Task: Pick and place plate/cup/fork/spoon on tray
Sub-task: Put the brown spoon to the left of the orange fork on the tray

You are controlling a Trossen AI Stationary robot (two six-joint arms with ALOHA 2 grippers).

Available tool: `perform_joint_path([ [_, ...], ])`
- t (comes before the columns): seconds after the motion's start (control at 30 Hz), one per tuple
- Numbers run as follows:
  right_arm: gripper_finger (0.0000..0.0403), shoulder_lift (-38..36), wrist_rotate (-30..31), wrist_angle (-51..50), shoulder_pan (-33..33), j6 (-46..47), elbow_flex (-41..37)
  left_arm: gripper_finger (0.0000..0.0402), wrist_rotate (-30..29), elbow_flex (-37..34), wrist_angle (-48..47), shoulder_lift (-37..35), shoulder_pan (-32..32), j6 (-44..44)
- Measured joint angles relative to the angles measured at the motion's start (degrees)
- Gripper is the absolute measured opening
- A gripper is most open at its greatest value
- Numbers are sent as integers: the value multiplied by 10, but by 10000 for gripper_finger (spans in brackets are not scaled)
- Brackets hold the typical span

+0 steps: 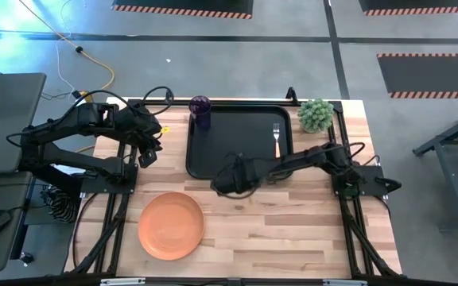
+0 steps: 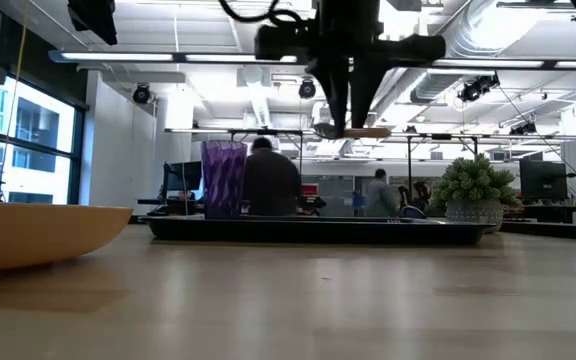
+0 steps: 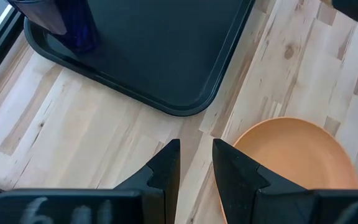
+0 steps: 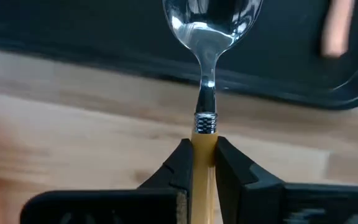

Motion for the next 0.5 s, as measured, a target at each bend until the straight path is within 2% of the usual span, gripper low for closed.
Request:
perform_joint_path([
  [0.5,21,-54,61,-62,-113,-175,-2,85,0,0,0,0,0,0],
])
